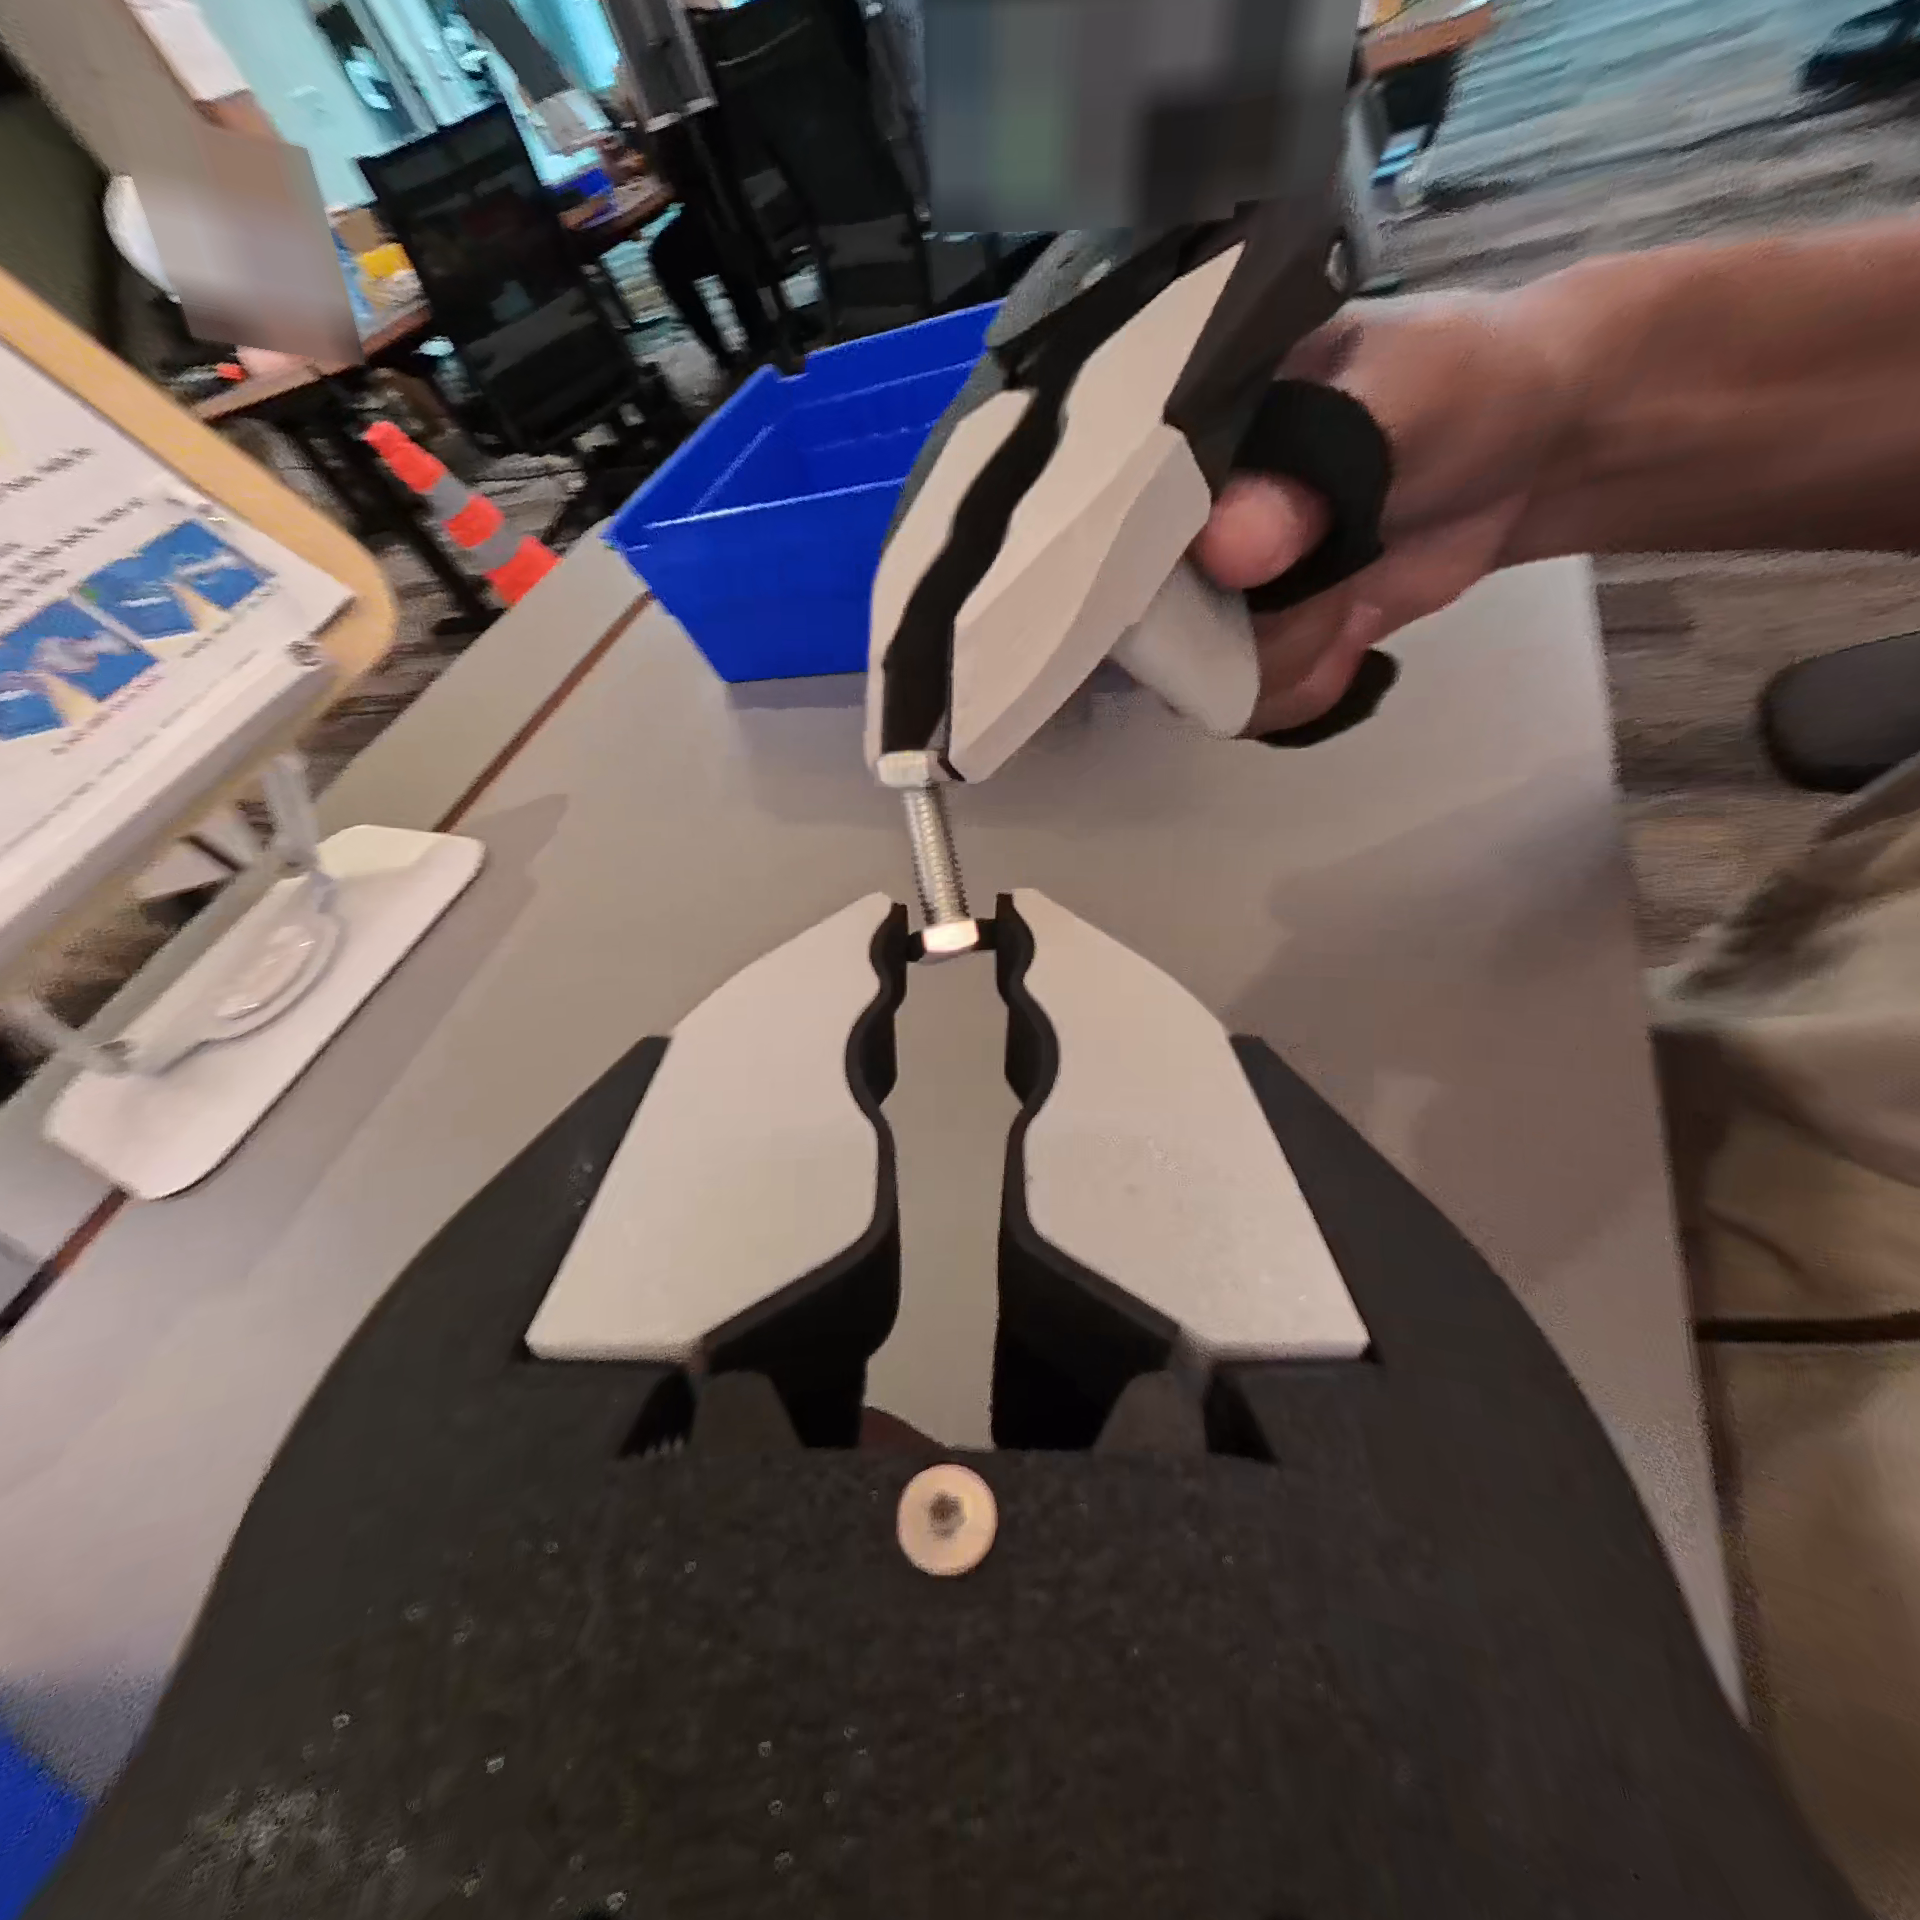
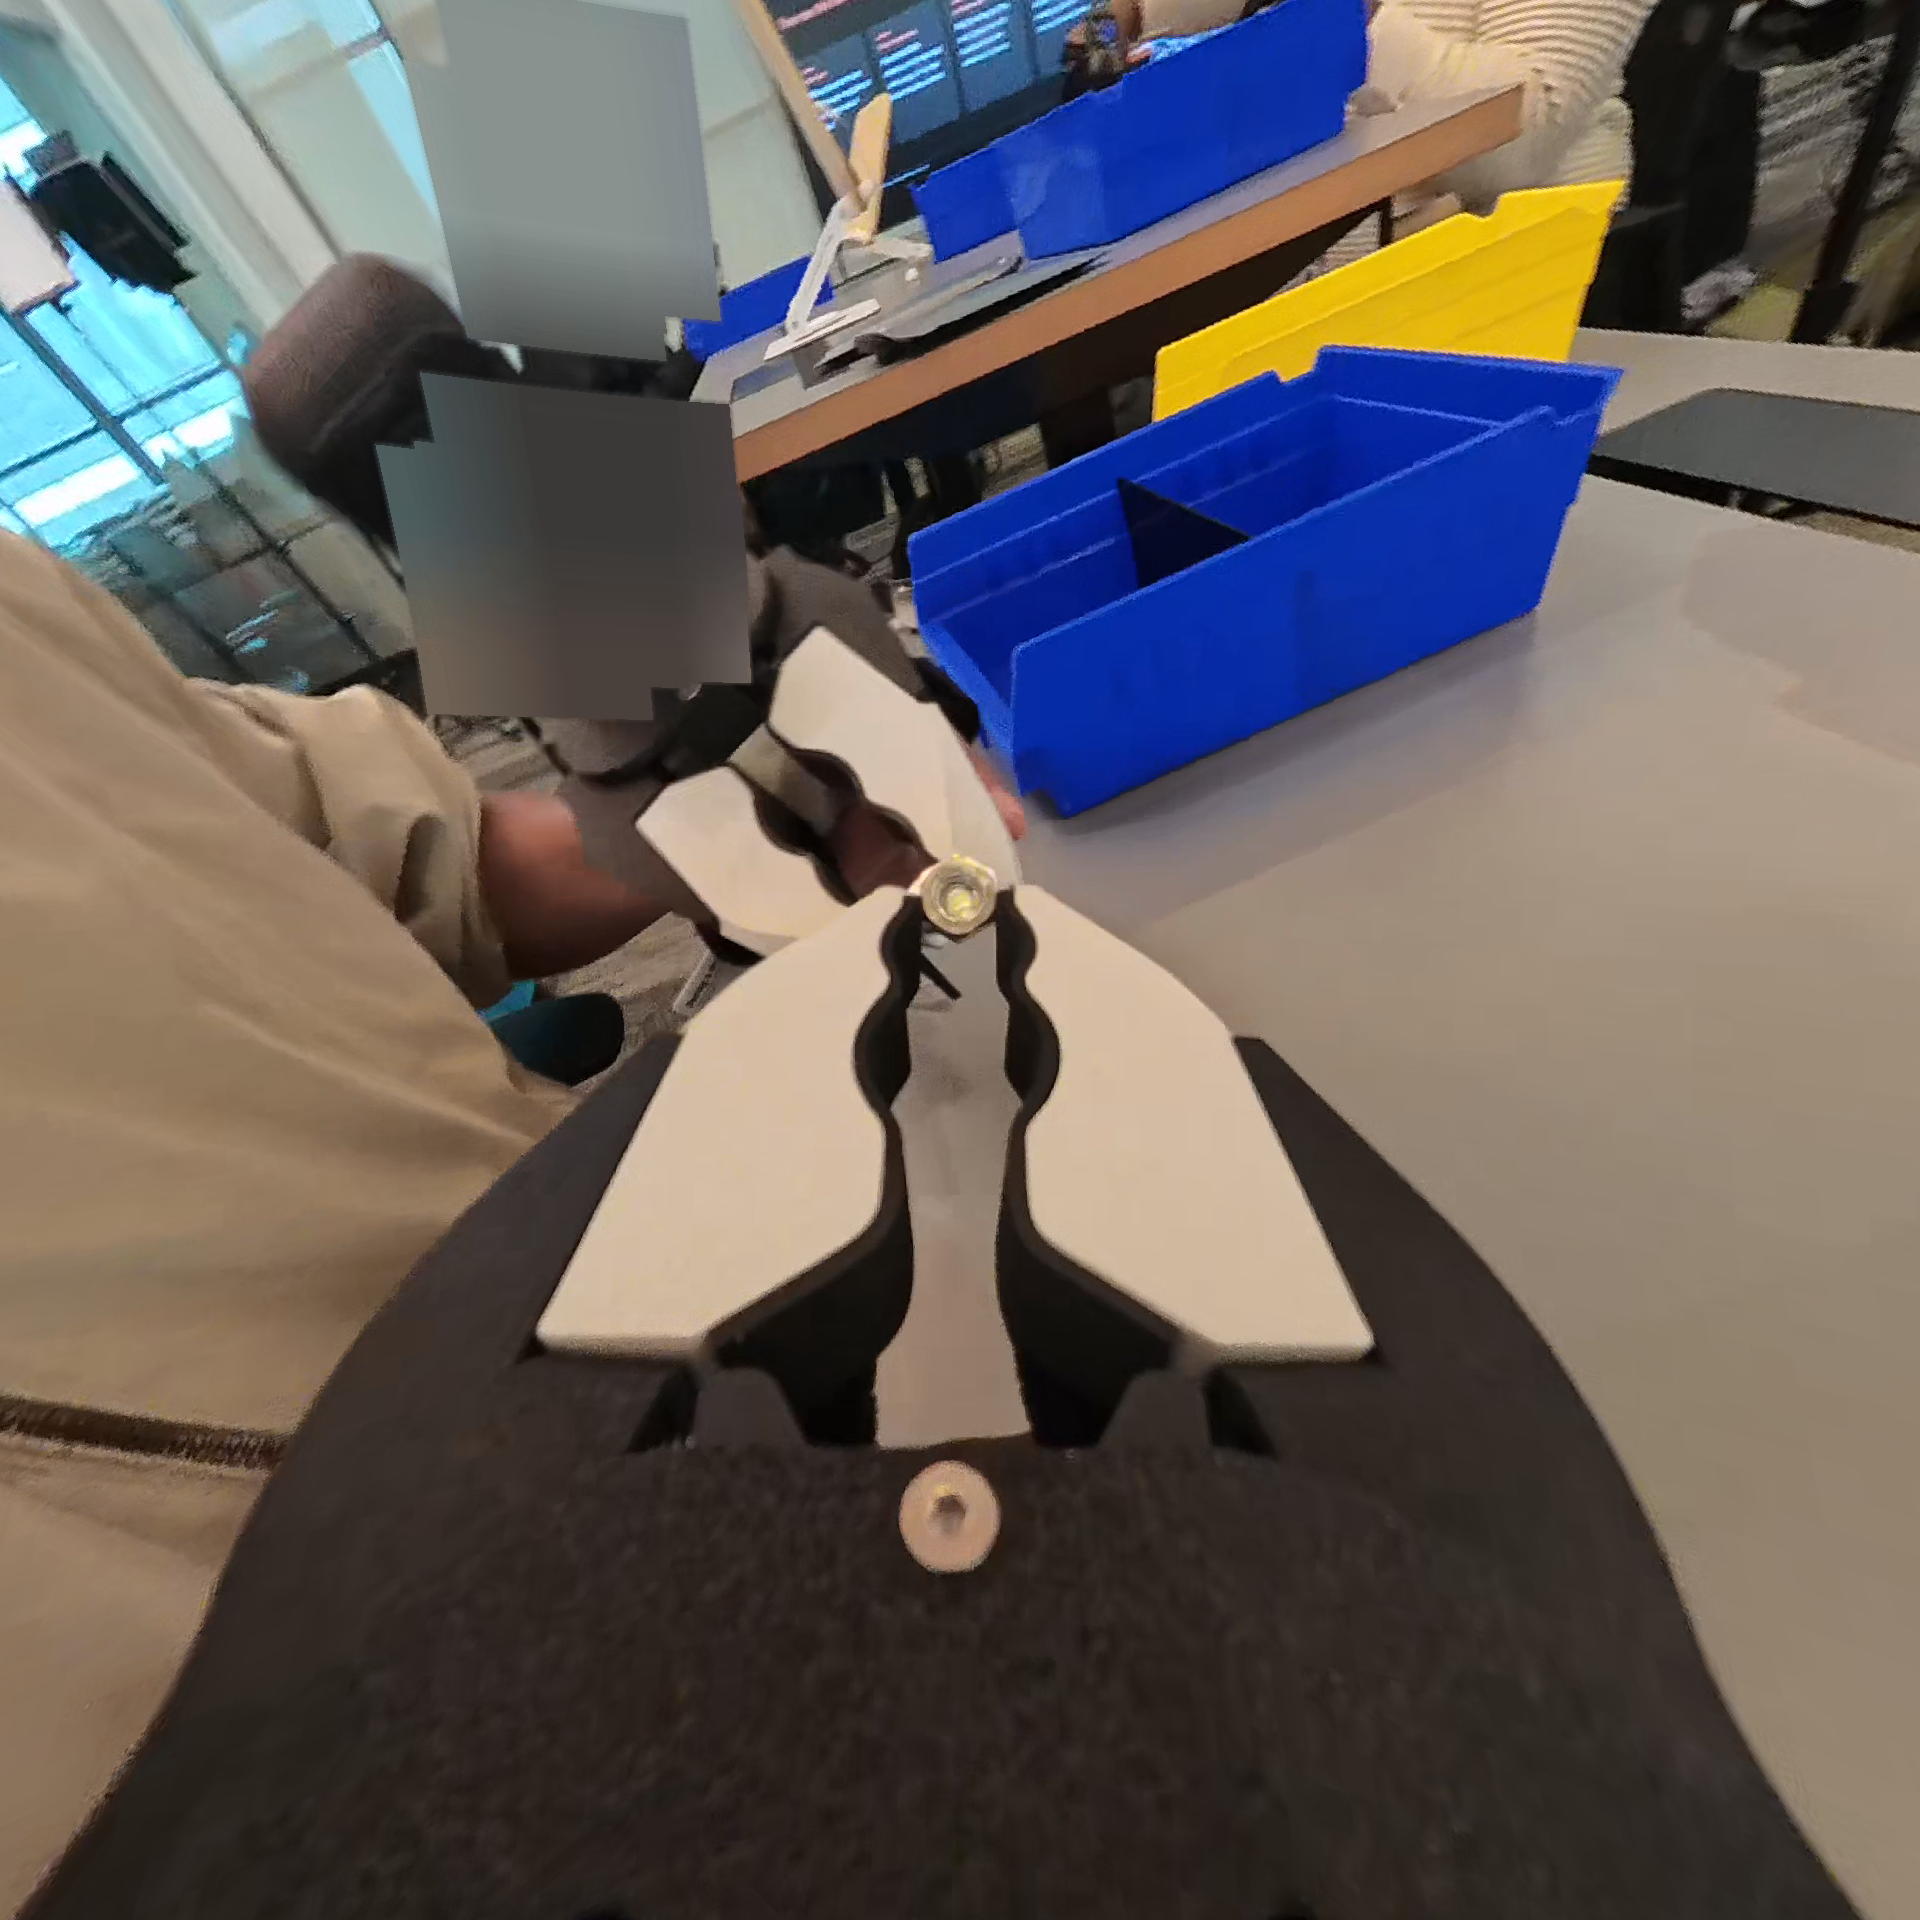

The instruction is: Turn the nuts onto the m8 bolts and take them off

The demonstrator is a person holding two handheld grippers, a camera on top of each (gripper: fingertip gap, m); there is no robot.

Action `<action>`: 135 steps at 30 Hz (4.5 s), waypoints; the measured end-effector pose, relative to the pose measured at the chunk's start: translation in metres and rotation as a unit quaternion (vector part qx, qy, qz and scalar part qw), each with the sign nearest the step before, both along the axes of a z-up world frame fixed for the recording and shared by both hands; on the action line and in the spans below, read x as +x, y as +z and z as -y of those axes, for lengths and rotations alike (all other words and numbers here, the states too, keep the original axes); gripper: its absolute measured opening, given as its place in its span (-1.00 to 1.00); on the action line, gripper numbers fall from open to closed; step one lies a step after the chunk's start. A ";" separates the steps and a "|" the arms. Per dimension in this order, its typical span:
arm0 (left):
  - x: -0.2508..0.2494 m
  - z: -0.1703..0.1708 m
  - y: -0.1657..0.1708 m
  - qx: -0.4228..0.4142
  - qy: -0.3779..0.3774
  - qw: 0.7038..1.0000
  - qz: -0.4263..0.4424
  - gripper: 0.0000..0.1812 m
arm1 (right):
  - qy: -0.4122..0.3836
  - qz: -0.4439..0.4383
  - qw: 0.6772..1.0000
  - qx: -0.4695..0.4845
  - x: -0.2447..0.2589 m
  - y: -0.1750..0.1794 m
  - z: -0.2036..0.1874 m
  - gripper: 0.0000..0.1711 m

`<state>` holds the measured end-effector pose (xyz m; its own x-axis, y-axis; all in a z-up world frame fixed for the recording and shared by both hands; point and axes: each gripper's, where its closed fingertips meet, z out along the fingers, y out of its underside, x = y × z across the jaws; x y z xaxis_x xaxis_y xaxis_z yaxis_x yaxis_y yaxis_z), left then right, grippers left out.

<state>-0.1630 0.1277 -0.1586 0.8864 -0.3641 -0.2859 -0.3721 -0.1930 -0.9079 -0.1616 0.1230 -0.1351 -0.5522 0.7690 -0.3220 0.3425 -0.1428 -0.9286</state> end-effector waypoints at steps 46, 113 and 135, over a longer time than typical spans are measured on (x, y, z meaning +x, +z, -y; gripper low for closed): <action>0.016 0.027 0.013 0.051 -0.062 0.988 0.135 -0.82 | 0.040 -0.090 0.994 0.052 0.009 0.019 0.018 -0.84; -0.022 0.005 -0.016 0.067 0.189 0.949 -0.245 -0.82 | -0.089 0.155 0.978 -0.111 -0.012 -0.025 0.002 -0.84; -0.021 0.008 -0.017 0.060 0.143 0.976 -0.153 -0.82 | -0.057 0.152 0.986 -0.045 -0.014 -0.024 0.009 -0.84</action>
<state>-0.1835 0.1201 -0.1754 0.8135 -0.0619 -0.5782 -0.5756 -0.2276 -0.7854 -0.1753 0.1142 -0.1593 -0.3318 0.7815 -0.5283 0.5801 -0.2726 -0.7676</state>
